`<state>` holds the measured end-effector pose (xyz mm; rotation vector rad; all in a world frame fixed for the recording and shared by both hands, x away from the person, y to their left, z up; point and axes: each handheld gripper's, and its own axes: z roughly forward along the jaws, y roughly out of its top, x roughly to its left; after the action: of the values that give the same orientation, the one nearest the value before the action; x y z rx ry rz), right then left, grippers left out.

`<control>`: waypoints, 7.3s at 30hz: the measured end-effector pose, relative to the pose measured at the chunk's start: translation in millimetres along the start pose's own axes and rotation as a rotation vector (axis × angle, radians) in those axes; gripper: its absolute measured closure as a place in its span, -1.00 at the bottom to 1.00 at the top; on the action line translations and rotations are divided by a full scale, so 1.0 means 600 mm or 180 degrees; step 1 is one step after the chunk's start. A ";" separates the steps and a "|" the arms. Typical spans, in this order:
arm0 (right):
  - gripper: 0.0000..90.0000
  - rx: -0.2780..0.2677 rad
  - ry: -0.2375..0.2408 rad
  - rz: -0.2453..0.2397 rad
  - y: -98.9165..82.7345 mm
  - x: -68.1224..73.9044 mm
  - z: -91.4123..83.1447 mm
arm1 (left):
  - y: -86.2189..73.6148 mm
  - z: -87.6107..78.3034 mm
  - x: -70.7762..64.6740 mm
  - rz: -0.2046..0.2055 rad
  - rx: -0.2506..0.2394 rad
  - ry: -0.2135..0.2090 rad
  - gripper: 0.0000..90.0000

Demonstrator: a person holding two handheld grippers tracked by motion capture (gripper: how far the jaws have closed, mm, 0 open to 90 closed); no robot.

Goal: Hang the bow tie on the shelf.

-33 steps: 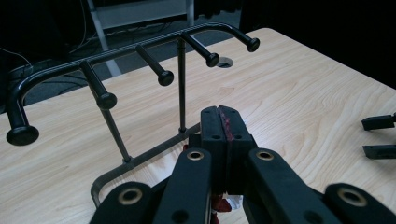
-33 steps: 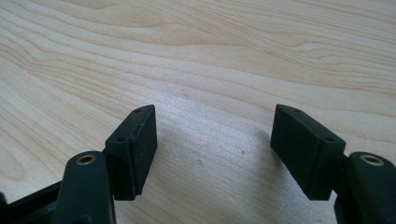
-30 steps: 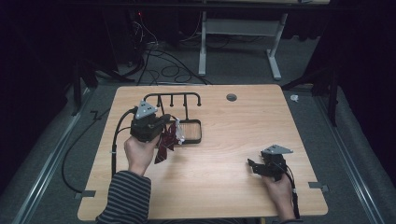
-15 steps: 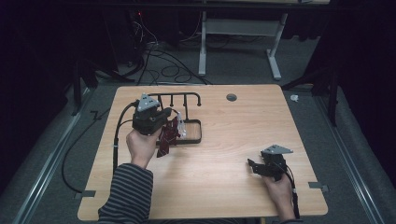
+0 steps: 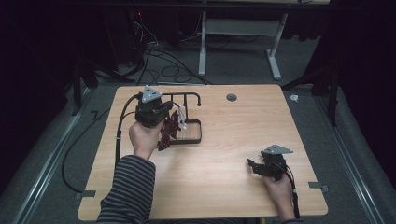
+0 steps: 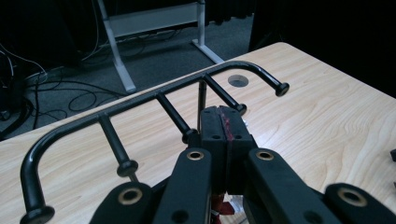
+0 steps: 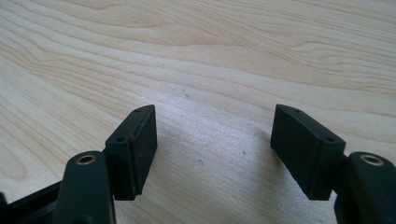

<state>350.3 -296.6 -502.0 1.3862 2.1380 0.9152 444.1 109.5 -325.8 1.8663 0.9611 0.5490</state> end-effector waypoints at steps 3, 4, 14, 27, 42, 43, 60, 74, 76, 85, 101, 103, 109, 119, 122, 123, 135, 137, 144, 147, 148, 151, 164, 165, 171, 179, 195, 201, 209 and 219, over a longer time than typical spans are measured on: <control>-0.26 0.0002 0.0000 0.0007 0.000 0.000 0.000 | 0.003 0.003 0.002 0.0014 0.0022 0.0022 1.00; -0.26 0.0000 0.0000 0.0000 0.000 0.000 0.000 | 0.005 0.005 0.004 0.0010 0.0030 0.0030 1.00; -0.26 -0.0001 0.0001 0.0000 0.000 0.000 0.000 | 0.013 0.025 0.020 -0.0033 0.0079 0.0121 1.00; -0.26 0.0003 -0.0003 0.0005 0.000 0.000 0.000 | 0.012 0.045 0.035 -0.0121 0.0108 0.0214 0.99; -0.26 -0.0001 0.0001 0.0001 0.000 0.000 0.000 | 0.006 0.054 0.035 -0.0089 0.0223 0.0248 0.90; -0.26 -0.0001 0.0001 0.0001 0.000 0.000 0.000 | 0.006 0.053 0.035 -0.0078 0.0235 0.0247 0.88; -0.26 0.0003 -0.0004 0.0004 0.000 0.000 0.000 | -0.004 0.015 0.028 -0.0102 0.0153 0.0141 0.58; -0.26 0.0004 -0.0017 -0.0022 0.000 0.001 0.000 | -0.027 -0.019 0.023 -0.0103 0.0142 0.0032 0.52; -0.26 0.0004 -0.0017 -0.0022 0.000 0.001 0.000 | -0.031 -0.024 0.024 -0.0115 0.0153 0.0011 0.49; -0.26 0.0004 -0.0017 -0.0023 0.000 0.001 0.000 | -0.046 -0.040 0.029 -0.0146 0.0171 0.0000 0.48; -0.26 0.0003 -0.0021 -0.0027 0.000 0.001 0.000 | -0.086 -0.061 0.033 -0.0242 0.0191 -0.0041 0.49; -0.26 0.0004 -0.0022 -0.0021 0.000 0.001 0.000 | -0.089 -0.065 0.034 -0.0257 0.0177 -0.0049 0.49; -0.26 0.0006 -0.0023 -0.0023 0.000 0.002 0.000 | -0.097 -0.076 0.034 -0.0277 0.0135 -0.0043 0.48; -0.26 0.0005 -0.0022 -0.0025 0.000 0.002 0.000 | -0.109 -0.088 0.037 -0.0310 0.0131 -0.0007 0.46; -0.26 0.0008 -0.0023 -0.0021 0.000 0.002 0.000 | -0.113 -0.093 0.037 -0.0318 0.0122 -0.0004 0.46; -0.26 0.0007 -0.0022 -0.0022 0.000 0.002 0.000 | -0.114 -0.094 0.037 -0.0317 0.0120 -0.0001 0.46; -0.26 0.0008 -0.0022 -0.0022 0.000 0.002 0.000 | -0.128 -0.110 0.038 -0.0356 0.0098 0.0030 0.44; -0.26 0.0008 -0.0021 -0.0022 0.000 0.002 0.000 | -0.131 -0.111 0.039 -0.0352 0.0107 0.0061 0.44; -0.26 0.0008 -0.0023 -0.0023 0.000 0.002 0.000 | -0.140 -0.117 0.041 -0.0391 0.0100 0.0072 0.44; -0.26 0.0009 -0.0023 -0.0023 0.000 0.002 0.000 | -0.145 -0.119 0.041 -0.0399 0.0097 0.0073 0.43; -0.26 0.0008 -0.0020 -0.0021 0.000 0.002 0.000 | -0.146 -0.119 0.041 -0.0401 0.0100 0.0077 0.43; -0.26 0.0011 -0.0022 -0.0021 0.000 0.002 0.000 | -0.151 -0.121 0.042 -0.0426 0.0110 0.0067 0.43; -0.26 0.0008 -0.0019 -0.0023 0.000 0.002 0.000 | -0.182 -0.122 0.036 -0.0505 0.0177 0.0039 0.41; -0.26 0.0008 -0.0019 -0.0023 0.000 0.002 0.000 | -0.182 -0.122 0.036 -0.0505 0.0177 0.0039 0.40; -0.26 0.0011 -0.0020 -0.0024 0.000 0.002 0.000 | -0.201 -0.123 0.034 -0.0532 0.0221 0.0015 0.40; -0.26 0.0011 -0.0022 -0.0026 0.000 0.002 0.000 | -0.225 -0.123 0.034 -0.0610 0.0264 0.0015 0.39; -0.26 0.0008 -0.0025 -0.0034 0.000 0.002 0.000 | -0.271 -0.109 0.026 -0.0671 0.0420 0.0014 0.37; -0.26 0.0004 -0.0024 -0.0038 0.000 0.002 0.000 | -0.292 -0.101 0.022 -0.0751 0.0476 -0.0006 0.36; -0.26 0.0005 -0.0026 -0.0039 0.000 0.002 0.000 | -0.312 -0.095 0.018 -0.0801 0.0533 -0.0003 0.34; -0.26 0.0004 -0.0024 -0.0039 0.000 0.002 0.000 | -0.329 -0.085 0.014 -0.0843 0.0578 0.0012 0.31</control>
<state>350.1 -295.6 -502.1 1.3737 2.1395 0.9025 336.8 194.4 -477.5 1.8562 1.2729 0.3140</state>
